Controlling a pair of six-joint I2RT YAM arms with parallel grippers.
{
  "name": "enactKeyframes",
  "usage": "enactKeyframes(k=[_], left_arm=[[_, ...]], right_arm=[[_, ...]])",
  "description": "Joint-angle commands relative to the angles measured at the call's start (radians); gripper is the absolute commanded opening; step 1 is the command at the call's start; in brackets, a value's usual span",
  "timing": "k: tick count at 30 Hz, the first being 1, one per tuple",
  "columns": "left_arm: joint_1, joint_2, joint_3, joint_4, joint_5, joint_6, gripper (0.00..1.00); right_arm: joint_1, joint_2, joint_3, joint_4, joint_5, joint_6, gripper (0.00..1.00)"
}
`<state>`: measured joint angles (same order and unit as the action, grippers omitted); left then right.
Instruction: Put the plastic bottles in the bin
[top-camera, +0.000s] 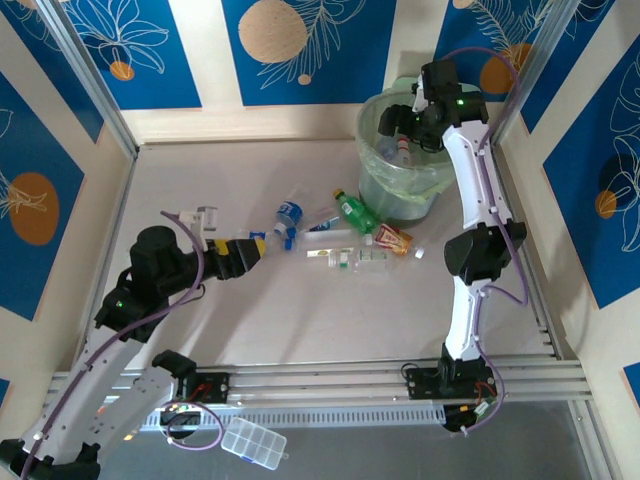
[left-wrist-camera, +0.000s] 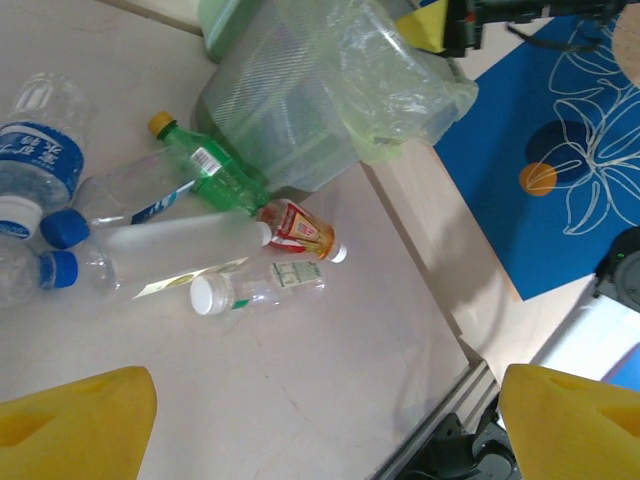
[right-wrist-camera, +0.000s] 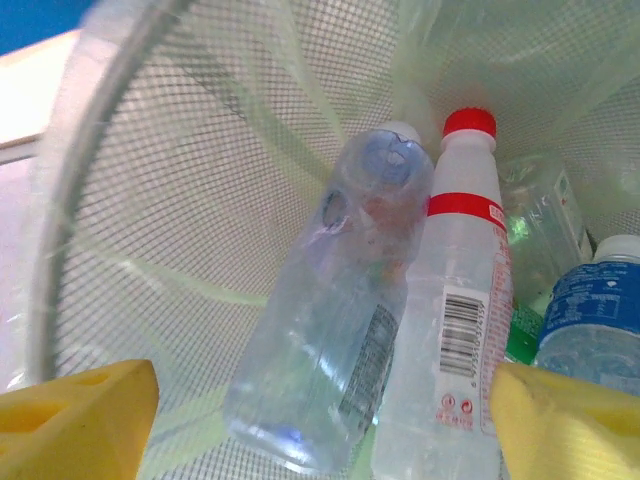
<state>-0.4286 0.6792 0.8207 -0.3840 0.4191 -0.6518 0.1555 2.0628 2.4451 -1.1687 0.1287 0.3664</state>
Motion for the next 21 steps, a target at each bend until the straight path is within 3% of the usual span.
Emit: enactKeyframes(k=[1, 7, 13, 21], left_arm=[[-0.007, -0.021, 0.026, -0.059, -0.059, 0.012, 0.89], [-0.006, -0.038, 0.007, -0.165, -0.166, -0.020, 0.88], [-0.006, -0.070, -0.057, -0.187, -0.294, -0.123, 0.88], [-0.006, 0.025, -0.061, -0.242, -0.495, -0.452, 0.90]], right_arm=[[0.028, -0.099, -0.033, -0.008, 0.074, -0.004, 0.84], [0.148, -0.380, -0.342, 0.217, 0.223, -0.030, 0.80], [0.304, -0.658, -0.704, 0.445, 0.232, -0.065, 0.76], [0.493, -0.878, -1.008, 0.505, 0.328, -0.071, 0.75]])
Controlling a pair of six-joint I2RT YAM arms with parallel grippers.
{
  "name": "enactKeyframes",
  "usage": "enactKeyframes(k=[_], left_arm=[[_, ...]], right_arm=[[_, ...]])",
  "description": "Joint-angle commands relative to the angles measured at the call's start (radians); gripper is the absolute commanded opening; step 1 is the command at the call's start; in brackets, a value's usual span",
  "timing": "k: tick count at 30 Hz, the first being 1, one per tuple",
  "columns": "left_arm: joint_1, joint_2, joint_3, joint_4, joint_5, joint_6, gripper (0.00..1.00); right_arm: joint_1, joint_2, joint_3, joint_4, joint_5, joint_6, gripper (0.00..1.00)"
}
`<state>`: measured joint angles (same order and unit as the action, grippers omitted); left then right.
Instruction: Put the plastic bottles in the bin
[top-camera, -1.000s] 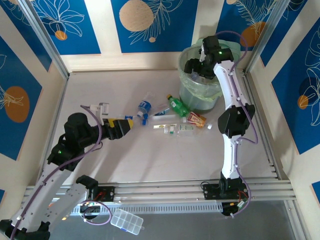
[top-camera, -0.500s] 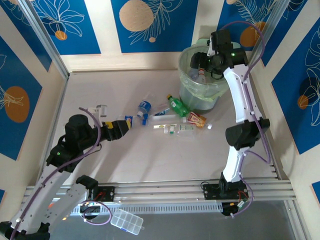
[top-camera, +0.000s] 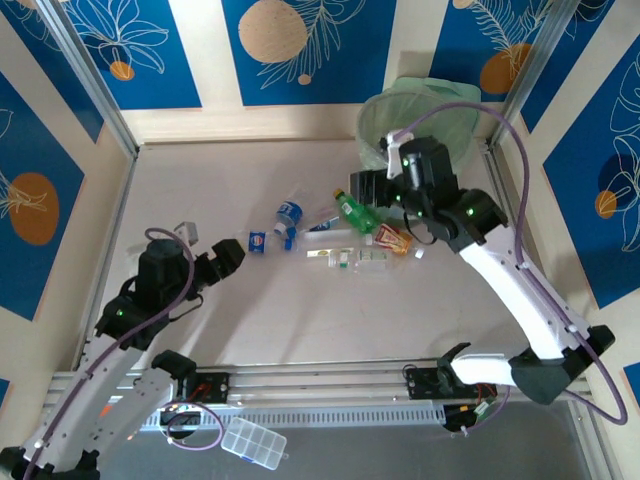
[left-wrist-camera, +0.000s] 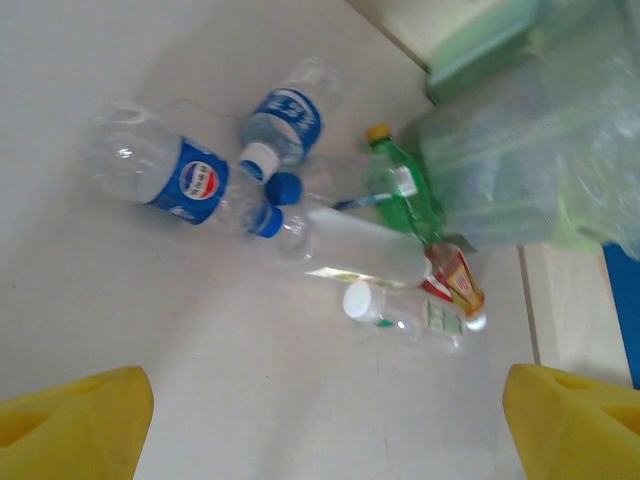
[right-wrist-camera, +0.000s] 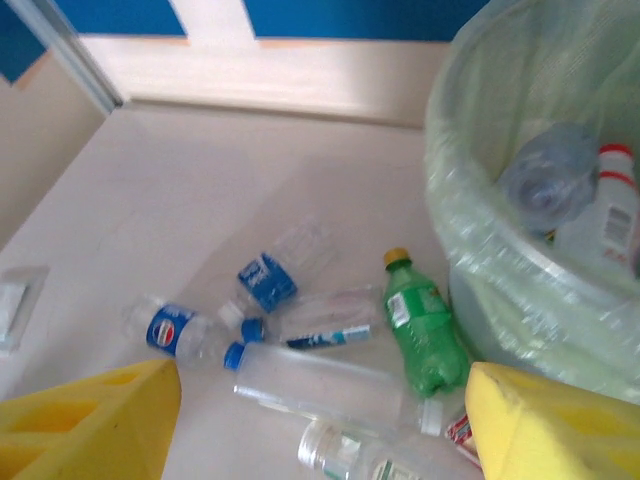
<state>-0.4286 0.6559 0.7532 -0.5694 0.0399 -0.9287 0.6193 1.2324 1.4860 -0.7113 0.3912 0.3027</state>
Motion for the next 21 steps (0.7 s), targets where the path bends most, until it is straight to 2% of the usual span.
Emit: enactKeyframes(k=[1, 4, 7, 9, 15, 21], left_arm=[[-0.006, 0.083, 0.018, -0.082, -0.138, -0.234, 0.91], [-0.006, 0.187, 0.058, -0.138, -0.174, -0.359, 0.93], [-0.006, 0.274, 0.077, -0.125, -0.183, -0.439, 0.96], [-0.006, 0.322, 0.085, -0.105, -0.199, -0.475, 0.99], [0.009, 0.496, 0.119, -0.001, -0.202, -0.538, 0.99], [0.021, 0.684, 0.196, -0.009, -0.219, -0.626, 0.99]], right_arm=[[0.036, -0.072, -0.078, 0.048, 0.058, 0.001, 0.75], [0.054, -0.144, -0.165, 0.074, 0.048, 0.028, 0.75], [0.074, -0.199, -0.243, 0.114, 0.017, 0.037, 0.75], [0.090, -0.219, -0.283, 0.133, 0.010, 0.026, 0.75], [0.096, -0.241, -0.328, 0.122, 0.060, -0.005, 0.75], [0.092, -0.275, -0.341, 0.124, 0.048, -0.036, 0.75]])
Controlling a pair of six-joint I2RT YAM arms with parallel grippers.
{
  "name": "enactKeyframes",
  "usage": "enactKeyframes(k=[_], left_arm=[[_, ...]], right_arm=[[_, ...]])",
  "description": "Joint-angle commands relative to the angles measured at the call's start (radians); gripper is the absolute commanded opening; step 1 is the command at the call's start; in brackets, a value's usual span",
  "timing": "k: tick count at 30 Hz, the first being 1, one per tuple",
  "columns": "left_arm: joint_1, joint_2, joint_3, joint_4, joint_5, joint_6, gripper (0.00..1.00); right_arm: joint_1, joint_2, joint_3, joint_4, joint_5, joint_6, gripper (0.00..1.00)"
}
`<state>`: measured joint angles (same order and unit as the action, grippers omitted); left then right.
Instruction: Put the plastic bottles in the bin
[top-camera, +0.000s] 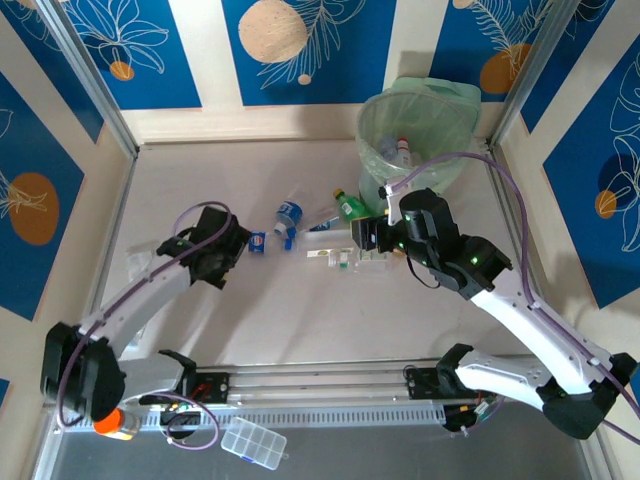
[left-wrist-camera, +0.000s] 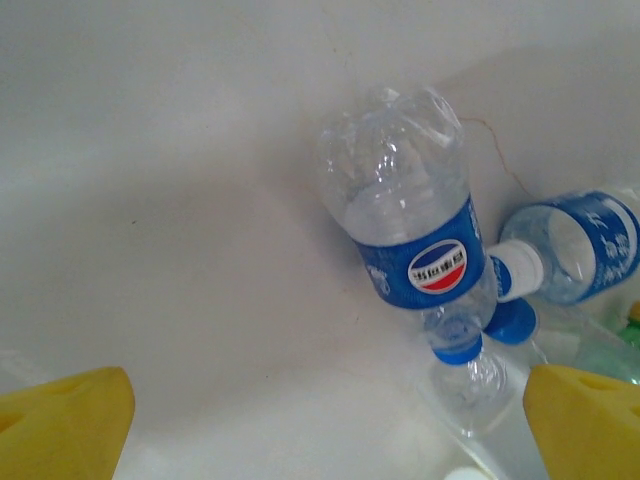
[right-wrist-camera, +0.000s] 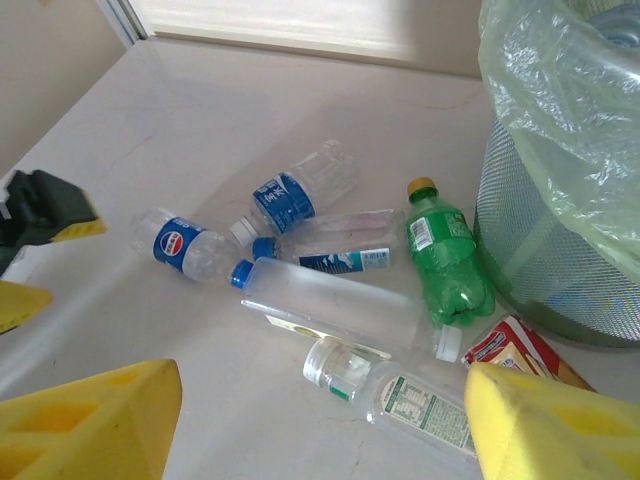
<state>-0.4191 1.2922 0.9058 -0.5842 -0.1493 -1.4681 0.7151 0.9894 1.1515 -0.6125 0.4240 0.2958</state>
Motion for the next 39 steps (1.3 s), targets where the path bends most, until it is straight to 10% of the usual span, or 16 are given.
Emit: enactKeyframes(k=[1, 21, 39], left_arm=[[0.013, 0.075, 0.046, 0.031, -0.023, -0.094, 0.99], [0.036, 0.473, 0.187, 0.200, -0.057, -0.124, 0.91], [0.079, 0.455, 0.122, 0.237, -0.060, -0.043, 0.60]], right_arm=[[-0.004, -0.034, -0.006, 0.021, 0.015, -0.034, 0.75], [-0.034, -0.054, -0.043, 0.006, -0.038, 0.038, 0.75], [-0.051, -0.032, -0.037, 0.014, -0.079, 0.037, 0.75]])
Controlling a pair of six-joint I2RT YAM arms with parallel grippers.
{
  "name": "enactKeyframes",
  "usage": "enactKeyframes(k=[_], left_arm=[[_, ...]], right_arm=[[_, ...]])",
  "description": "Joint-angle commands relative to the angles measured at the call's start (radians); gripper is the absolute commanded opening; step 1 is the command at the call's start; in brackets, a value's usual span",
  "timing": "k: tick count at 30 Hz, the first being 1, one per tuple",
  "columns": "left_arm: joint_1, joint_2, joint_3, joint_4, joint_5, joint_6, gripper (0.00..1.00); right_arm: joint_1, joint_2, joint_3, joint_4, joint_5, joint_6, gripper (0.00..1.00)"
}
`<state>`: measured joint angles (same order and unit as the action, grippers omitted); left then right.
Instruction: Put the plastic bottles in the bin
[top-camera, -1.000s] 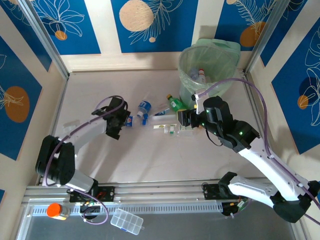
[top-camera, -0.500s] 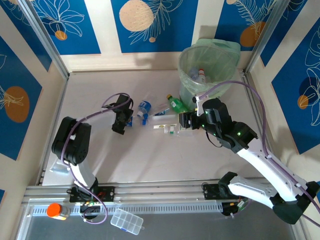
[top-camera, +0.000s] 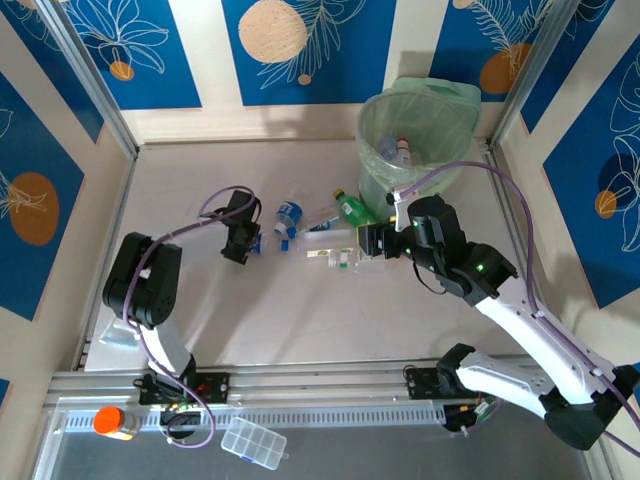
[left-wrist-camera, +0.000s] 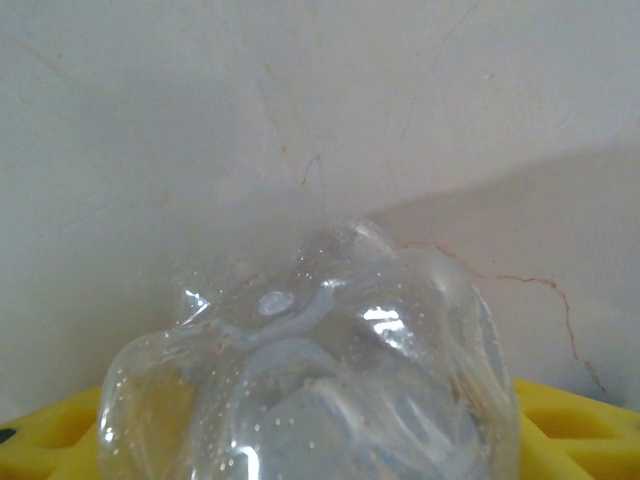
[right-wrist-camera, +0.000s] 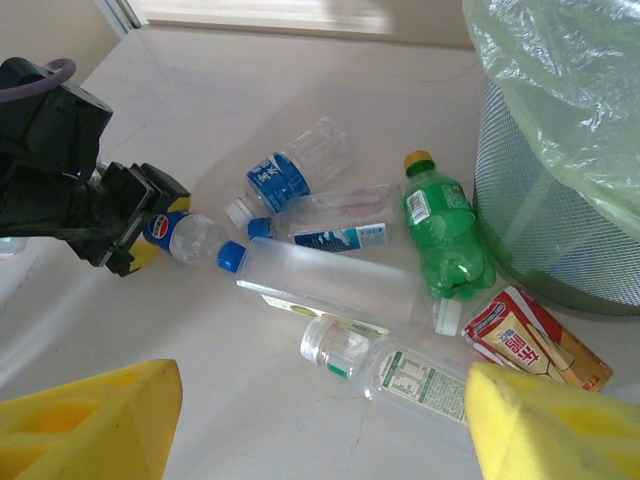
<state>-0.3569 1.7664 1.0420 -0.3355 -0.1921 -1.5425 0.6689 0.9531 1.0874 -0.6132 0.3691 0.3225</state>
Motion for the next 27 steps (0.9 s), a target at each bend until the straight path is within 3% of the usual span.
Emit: enactKeyframes(k=[1, 7, 14, 20, 23, 27], left_arm=[[0.020, -0.026, -0.018, -0.013, -0.011, 0.037, 0.60], [0.039, -0.104, -0.021, -0.047, 0.042, 0.111, 0.60], [0.040, -0.309, -0.107, 0.053, 0.143, 0.259, 0.55], [0.030, -0.535, -0.181, 0.181, 0.220, 0.483, 0.46], [0.021, -0.645, -0.229, 0.229, 0.264, 0.588, 0.45], [0.011, -0.783, -0.346, 0.407, 0.412, 0.688, 0.46]], right_arm=[[-0.005, 0.005, 0.029, 0.017, -0.040, 0.010, 0.75], [-0.004, -0.005, 0.020, 0.065, -0.107, 0.045, 0.76], [0.007, -0.014, -0.004, 0.131, -0.262, 0.008, 0.75], [0.009, 0.024, 0.003, 0.147, -0.274, 0.023, 0.75], [0.009, 0.025, -0.025, 0.224, -0.365, 0.026, 0.75], [0.008, 0.055, -0.034, 0.280, -0.405, 0.057, 0.75]])
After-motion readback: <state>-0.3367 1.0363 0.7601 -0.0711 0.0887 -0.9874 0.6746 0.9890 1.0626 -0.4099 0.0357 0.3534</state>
